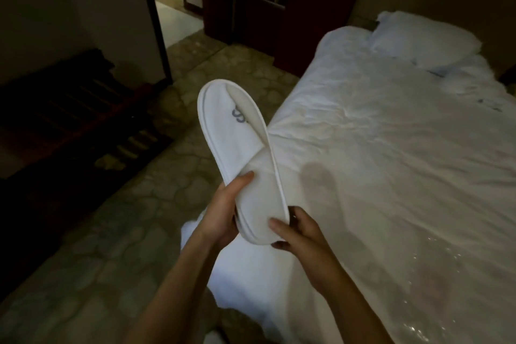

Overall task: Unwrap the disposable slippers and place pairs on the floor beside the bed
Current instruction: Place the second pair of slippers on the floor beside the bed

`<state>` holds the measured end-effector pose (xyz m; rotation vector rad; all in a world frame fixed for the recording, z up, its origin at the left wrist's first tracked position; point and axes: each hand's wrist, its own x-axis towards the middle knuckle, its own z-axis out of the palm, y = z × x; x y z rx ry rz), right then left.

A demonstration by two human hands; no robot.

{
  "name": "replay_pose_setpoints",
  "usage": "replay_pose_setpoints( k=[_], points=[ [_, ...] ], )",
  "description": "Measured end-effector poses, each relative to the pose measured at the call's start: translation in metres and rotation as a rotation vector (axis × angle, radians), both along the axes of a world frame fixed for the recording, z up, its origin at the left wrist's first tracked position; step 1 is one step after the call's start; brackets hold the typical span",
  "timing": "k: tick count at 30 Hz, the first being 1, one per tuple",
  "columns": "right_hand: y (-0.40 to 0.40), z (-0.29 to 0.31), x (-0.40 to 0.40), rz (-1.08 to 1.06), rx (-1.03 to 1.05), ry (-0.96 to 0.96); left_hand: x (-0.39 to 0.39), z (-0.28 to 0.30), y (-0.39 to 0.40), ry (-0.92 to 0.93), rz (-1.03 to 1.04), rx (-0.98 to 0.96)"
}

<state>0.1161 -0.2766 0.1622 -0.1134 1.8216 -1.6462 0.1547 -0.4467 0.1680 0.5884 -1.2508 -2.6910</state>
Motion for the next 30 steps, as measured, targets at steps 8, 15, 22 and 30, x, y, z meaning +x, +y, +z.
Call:
replay_pose_setpoints(
  k=[8,15,22,30],
  points=[
    [-0.083,0.016,0.000,0.185,0.006,0.093,0.019,0.018,-0.080,0.011,0.098,-0.090],
    [-0.147,0.018,-0.021,0.173,-0.015,0.190,0.015,0.020,-0.136,-0.031,0.048,-0.196],
    [-0.253,0.021,-0.092,-0.087,-0.126,0.245,-0.025,0.028,-0.217,-0.051,-0.066,-0.341],
    [-0.345,0.033,-0.155,-0.156,-0.142,0.182,-0.085,0.053,-0.298,-0.043,-0.197,-0.350]
  ],
)
